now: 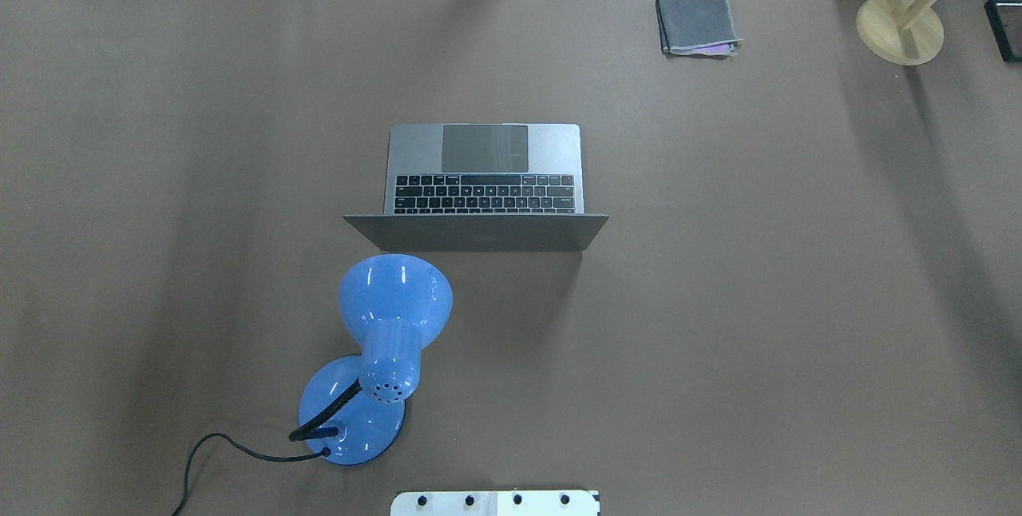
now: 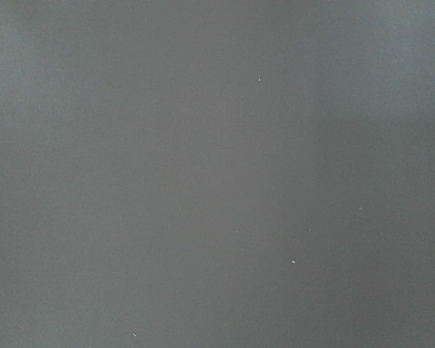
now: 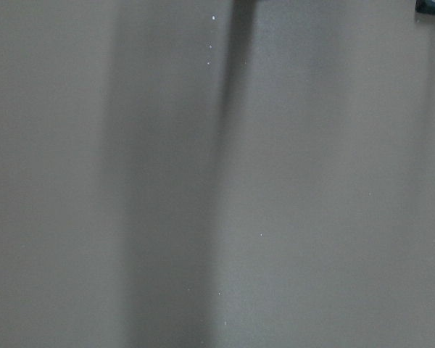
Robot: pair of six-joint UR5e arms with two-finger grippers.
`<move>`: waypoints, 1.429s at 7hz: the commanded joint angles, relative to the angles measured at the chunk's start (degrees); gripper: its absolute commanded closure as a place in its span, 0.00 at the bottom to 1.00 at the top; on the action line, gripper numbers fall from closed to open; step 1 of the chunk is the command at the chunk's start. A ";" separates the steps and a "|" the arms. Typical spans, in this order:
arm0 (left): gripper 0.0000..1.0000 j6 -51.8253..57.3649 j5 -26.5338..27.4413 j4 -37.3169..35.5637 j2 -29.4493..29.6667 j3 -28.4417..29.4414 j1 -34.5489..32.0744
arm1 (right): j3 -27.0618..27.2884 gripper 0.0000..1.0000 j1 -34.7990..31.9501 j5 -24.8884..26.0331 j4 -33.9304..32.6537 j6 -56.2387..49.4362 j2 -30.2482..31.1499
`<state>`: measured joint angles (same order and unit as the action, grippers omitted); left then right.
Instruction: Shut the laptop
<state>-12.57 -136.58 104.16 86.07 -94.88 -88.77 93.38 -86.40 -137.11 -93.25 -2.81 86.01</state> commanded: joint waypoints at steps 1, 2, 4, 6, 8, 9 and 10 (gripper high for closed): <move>0.01 -0.08 0.00 -0.09 0.06 -0.04 0.00 | -0.04 0.00 0.00 0.09 0.00 0.00 -0.05; 0.01 -0.08 0.00 -0.01 0.06 -0.04 0.00 | -0.04 0.00 0.00 0.35 -0.09 0.00 -0.14; 0.01 -0.08 0.00 -0.10 0.15 -0.04 0.00 | 0.05 0.00 0.09 0.53 0.09 0.09 -0.14; 0.01 -0.08 0.00 -0.18 0.58 0.05 0.00 | 0.13 0.00 0.18 0.53 0.09 0.09 -0.32; 0.01 -0.08 0.00 -0.27 0.68 0.05 0.09 | 0.13 0.00 0.18 0.53 0.26 0.00 -0.32; 0.01 -0.08 0.00 -0.18 0.59 -0.04 0.00 | 0.39 0.00 0.18 0.53 0.35 0.09 -0.32; 0.01 -0.26 0.00 -0.10 0.94 -0.04 0.09 | 0.57 0.00 0.18 0.01 0.35 0.09 -0.49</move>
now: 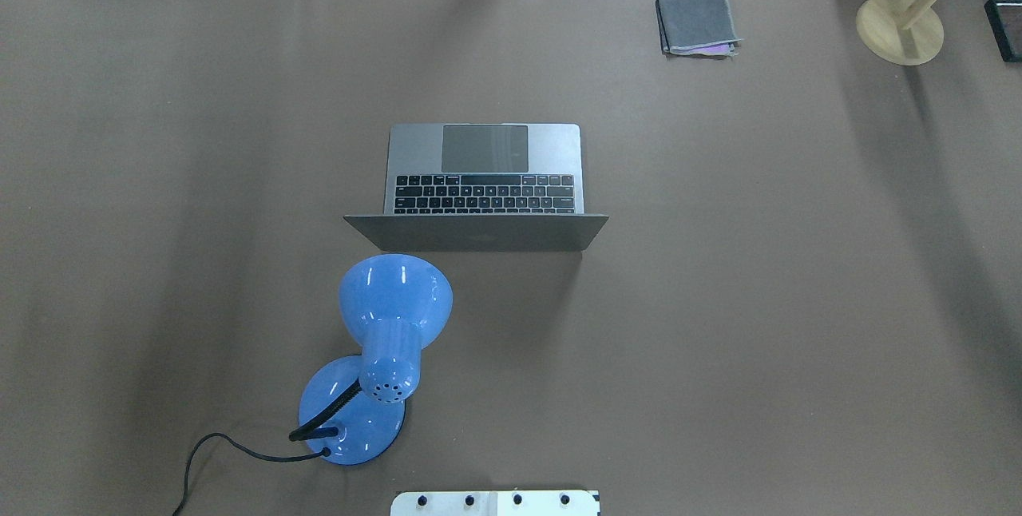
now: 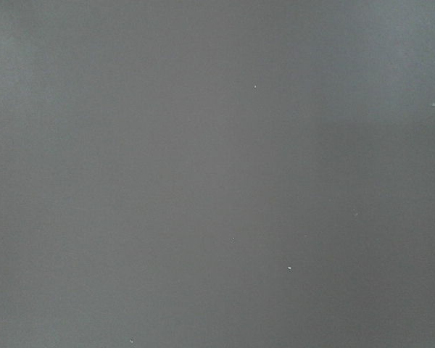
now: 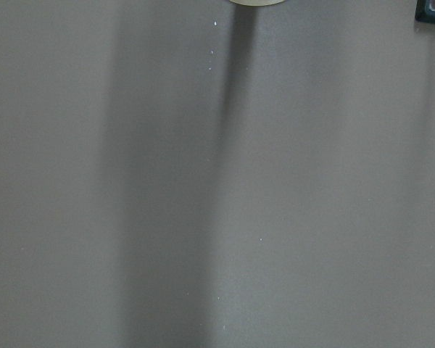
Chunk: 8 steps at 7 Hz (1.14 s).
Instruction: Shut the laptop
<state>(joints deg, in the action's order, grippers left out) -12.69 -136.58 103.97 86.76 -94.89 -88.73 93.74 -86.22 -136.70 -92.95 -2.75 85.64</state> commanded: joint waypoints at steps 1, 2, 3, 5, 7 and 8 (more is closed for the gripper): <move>0.01 -0.57 0.00 0.09 1.47 -0.20 0.05 | 0.13 0.00 1.74 0.29 0.14 -0.07 -1.34; 0.01 -1.62 0.00 0.09 3.66 -0.21 0.31 | -0.39 0.00 3.67 2.12 -0.30 2.46 -4.66; 0.01 -7.46 0.00 0.26 6.73 -0.55 2.06 | -0.13 0.00 5.43 1.27 -0.39 7.01 -6.95; 0.01 -11.11 -0.09 0.35 11.92 -0.82 10.30 | 0.48 0.00 11.23 -1.80 0.14 18.25 -12.30; 0.01 -26.70 -0.53 0.35 17.46 -1.87 16.45 | 4.23 0.00 15.97 -4.97 0.23 31.50 -15.58; 0.02 -32.95 -0.70 0.35 19.83 -3.09 19.53 | 8.00 0.01 19.57 -4.89 0.31 40.10 -15.67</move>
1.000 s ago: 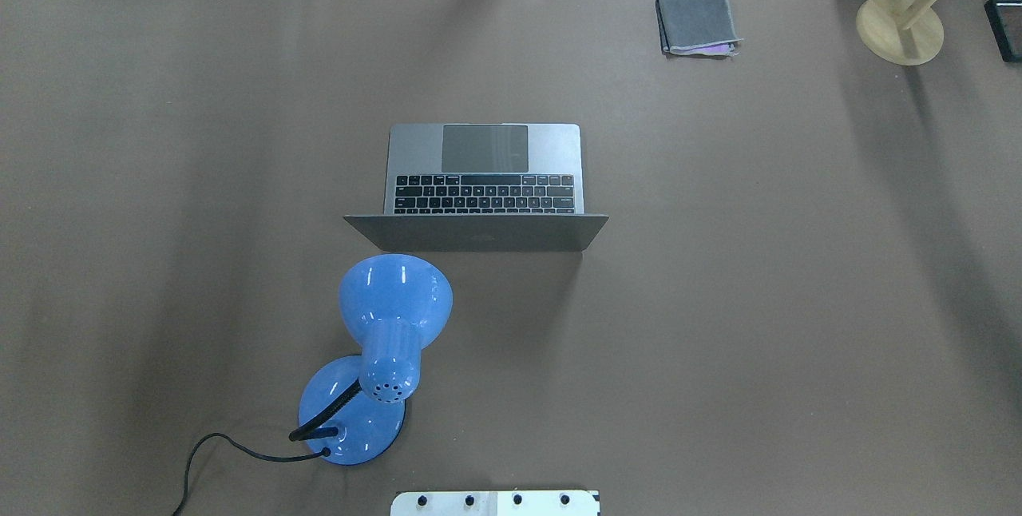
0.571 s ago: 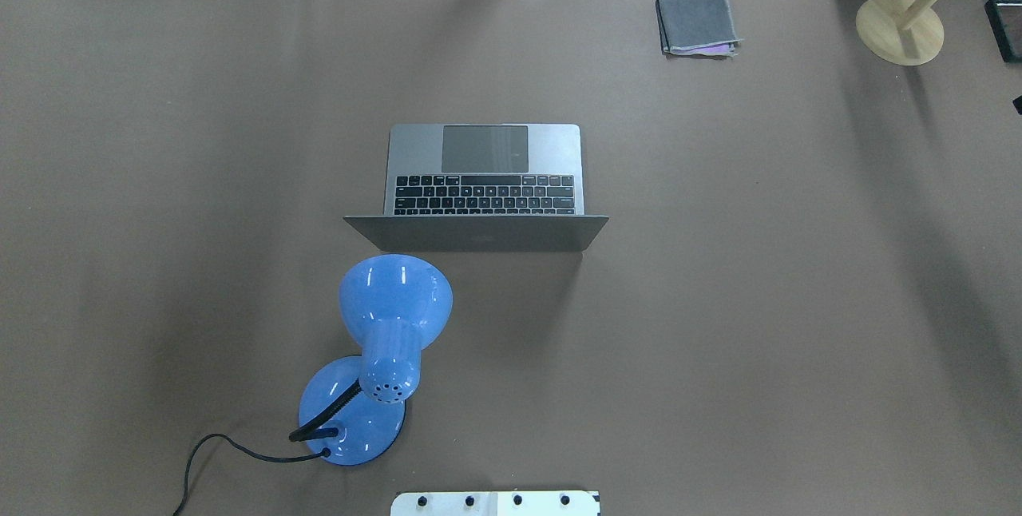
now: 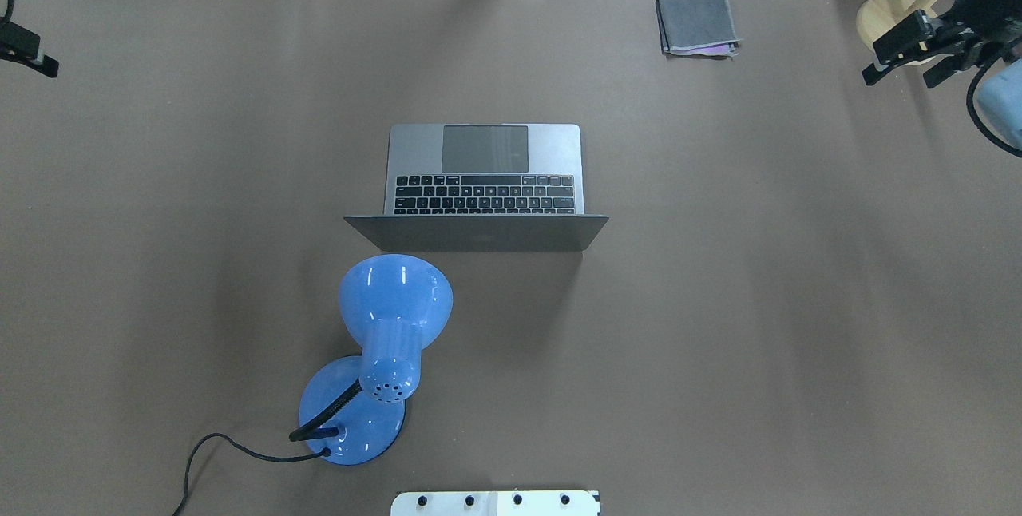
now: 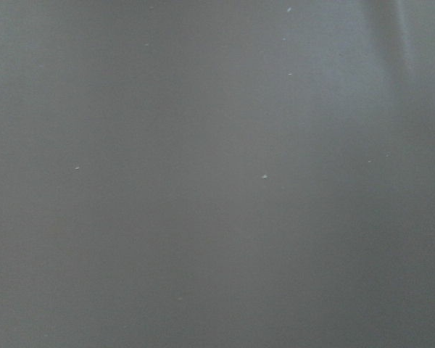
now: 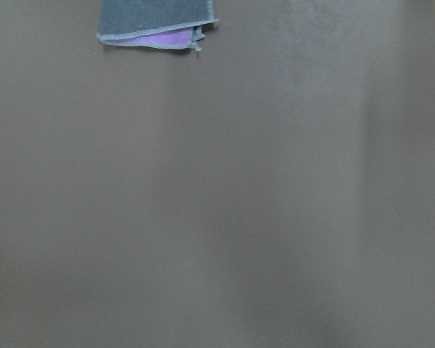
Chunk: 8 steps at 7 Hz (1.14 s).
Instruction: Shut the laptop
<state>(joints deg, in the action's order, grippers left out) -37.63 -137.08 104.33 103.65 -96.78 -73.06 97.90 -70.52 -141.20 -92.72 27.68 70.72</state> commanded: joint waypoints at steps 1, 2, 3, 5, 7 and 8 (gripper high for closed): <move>0.05 -12.77 -0.29 0.09 6.00 -1.31 5.89 | 7.62 0.19 6.95 -0.39 0.17 14.20 -0.67; 0.26 -16.12 -0.20 0.00 6.56 -2.27 9.22 | 9.92 0.46 9.33 -0.66 1.13 15.89 -0.58; 0.65 -19.29 -0.29 0.09 6.82 -3.93 10.73 | 12.21 0.77 11.79 -0.75 1.22 17.56 -0.58; 1.00 -27.97 -2.55 -0.09 8.57 -6.92 11.62 | 16.51 1.00 15.31 -0.75 1.40 18.89 -0.67; 1.00 -30.30 -8.15 -0.18 9.37 -8.34 12.23 | 20.30 1.00 18.56 -0.75 1.40 24.42 -1.02; 1.00 -33.61 -9.68 -0.09 9.46 -9.12 15.20 | 21.45 1.00 21.02 -0.66 1.40 25.39 -1.02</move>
<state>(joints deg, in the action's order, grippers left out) -68.23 -144.12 104.19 112.84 -105.10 -60.29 117.62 -52.13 -141.93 -91.33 51.38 69.79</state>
